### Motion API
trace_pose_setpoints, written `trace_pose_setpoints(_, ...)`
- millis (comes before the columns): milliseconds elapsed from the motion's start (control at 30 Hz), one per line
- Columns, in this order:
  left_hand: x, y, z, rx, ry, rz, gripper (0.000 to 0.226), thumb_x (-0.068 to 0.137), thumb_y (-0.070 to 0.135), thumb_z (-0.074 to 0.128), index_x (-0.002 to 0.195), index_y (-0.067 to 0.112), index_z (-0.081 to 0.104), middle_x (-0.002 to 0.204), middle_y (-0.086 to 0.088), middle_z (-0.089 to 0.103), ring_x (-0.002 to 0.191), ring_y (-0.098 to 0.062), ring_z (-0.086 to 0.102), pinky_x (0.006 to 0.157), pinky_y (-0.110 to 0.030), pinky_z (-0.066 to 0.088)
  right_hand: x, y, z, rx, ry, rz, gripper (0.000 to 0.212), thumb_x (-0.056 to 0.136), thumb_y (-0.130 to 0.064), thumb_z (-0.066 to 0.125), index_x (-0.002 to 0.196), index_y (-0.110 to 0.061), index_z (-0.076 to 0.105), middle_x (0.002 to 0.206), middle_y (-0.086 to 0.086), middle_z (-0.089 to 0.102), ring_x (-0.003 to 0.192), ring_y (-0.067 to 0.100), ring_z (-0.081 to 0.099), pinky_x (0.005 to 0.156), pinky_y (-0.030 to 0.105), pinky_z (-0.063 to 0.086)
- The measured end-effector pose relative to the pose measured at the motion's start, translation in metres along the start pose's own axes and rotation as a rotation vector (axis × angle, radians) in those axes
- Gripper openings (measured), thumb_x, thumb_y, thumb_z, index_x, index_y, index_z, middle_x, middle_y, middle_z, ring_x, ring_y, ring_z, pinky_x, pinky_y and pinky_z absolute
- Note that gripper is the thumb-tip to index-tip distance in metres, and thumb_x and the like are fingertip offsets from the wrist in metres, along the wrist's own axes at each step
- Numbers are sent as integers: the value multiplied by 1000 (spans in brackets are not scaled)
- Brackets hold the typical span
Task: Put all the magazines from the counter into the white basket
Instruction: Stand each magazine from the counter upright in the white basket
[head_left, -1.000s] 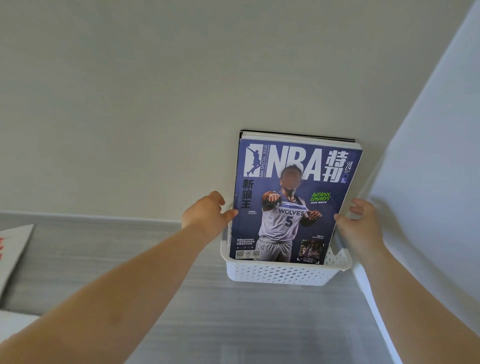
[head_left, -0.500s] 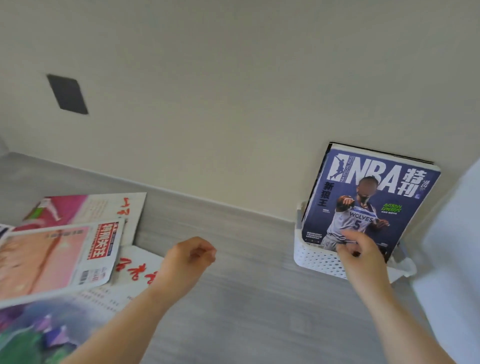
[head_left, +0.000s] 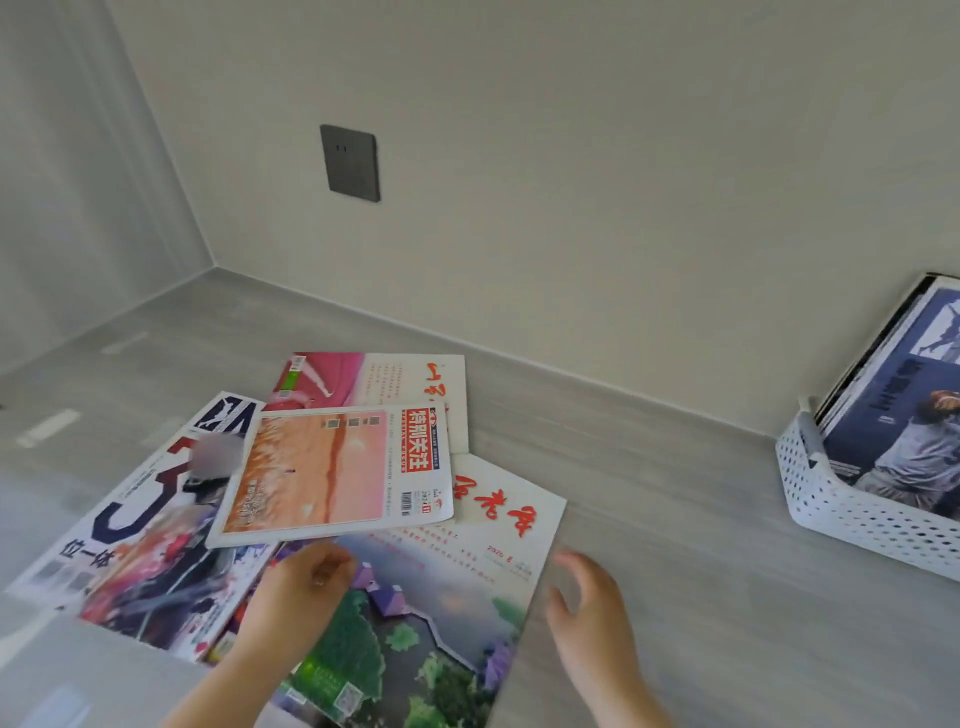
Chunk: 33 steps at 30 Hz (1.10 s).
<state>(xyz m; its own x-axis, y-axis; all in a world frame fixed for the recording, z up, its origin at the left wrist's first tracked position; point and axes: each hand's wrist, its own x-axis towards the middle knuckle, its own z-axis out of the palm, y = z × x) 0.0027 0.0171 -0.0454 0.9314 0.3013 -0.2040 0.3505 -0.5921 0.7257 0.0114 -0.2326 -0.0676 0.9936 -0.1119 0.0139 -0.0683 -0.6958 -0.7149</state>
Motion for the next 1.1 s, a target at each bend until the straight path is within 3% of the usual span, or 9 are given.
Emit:
trace_pose_setpoints(133, 35, -11, -22, 73, 6, 78, 20, 88, 11, 50, 100, 13, 65, 108, -14, 66, 91, -26, 60, 77, -28, 43, -11, -15, 49, -219, -92, -115, 55, 88, -34, 47, 138, -25, 27, 154, -2, 15, 141, 13, 13, 114, 24, 8)
trace_pose_setpoints(200, 58, -9, -29, 143, -3, 118, 26, 89, 13, 47, 111, 11, 61, 121, -12, 61, 103, -28, 58, 81, -28, 41, -16, -15, 59, -448, -66, -168, 60, 78, -42, 61, 131, -21, 42, 147, 10, 34, 135, 17, 34, 112, 26, 8)
trace_pose_setpoints(267, 82, -2, -33, 218, -20, 139, 29, 90, 15, 45, 115, 12, 59, 126, -11, 57, 105, -29, 56, 82, -28, 41, -21, -17, 62, -584, 29, -214, 55, 56, -45, 76, 104, -20, 67, 115, 9, 67, 105, 22, 64, 110, 24, 6)
trace_pose_setpoints(367, 115, 5, -32, 393, -45, 161, 34, 90, 18, 43, 123, 14, 51, 134, -10, 49, 113, -29, 51, 93, -37, 44, -22, -15, 63, -616, 60, -229, 48, 55, -43, 67, 97, -20, 71, 104, 4, 72, 107, 24, 58, 110, 18, -2)
trace_pose_setpoints(433, 136, 5, -29, 504, -67, 171, 40, 90, 20, 41, 130, 15, 41, 141, -9, 39, 126, -30, 40, 106, -42, 36, -22, -18, 62, -615, 33, -190, 48, 58, -43, 61, 99, -20, 70, 107, 4, 71, 111, 21, 46, 109, 18, -1)
trace_pose_setpoints(633, 186, 3, -23, 570, -153, 160, 62, 82, 30, 58, 135, 12, 31, 143, -12, 36, 134, -31, 28, 113, -48, 25, -24, -17, 64, -576, -41, -137, 47, 72, -43, 42, 105, -21, 67, 113, 5, 68, 113, 15, 37, 107, 17, 4)
trace_pose_setpoints(833, 213, 4, -31, 658, -268, 112, 84, 67, 49, 69, 134, 17, 31, 134, -12, 48, 124, -34, 44, 104, -50, 38, -23, -15, 67, -576, 37, -172, 47, 73, -41, 38, 113, -21, 50, 114, 6, 68, 114, 16, 38, 105, 23, 9)
trace_pose_setpoints(967, 216, 12, -32, 788, -241, 151, 86, 62, 52, 72, 132, 19, 33, 126, -10, 54, 117, -31, 50, 100, -44, 43, -22, -11, 70, -604, 96, -212, 40, 80, -43, 33, 112, -22, 45, 112, 4, 69, 112, 15, 39, 106, 25, 8)
trace_pose_setpoints(1100, 221, 14, -35, 738, -243, 117, 75, 63, 45, 74, 125, 18, 43, 122, -12, 56, 116, -32, 50, 99, -43, 44, -20, -9, 70, -616, 123, -211, 45, 72, -43, 38, 111, -22, 45, 110, 5, 69, 121, 21, 32, 111, 22, 1)
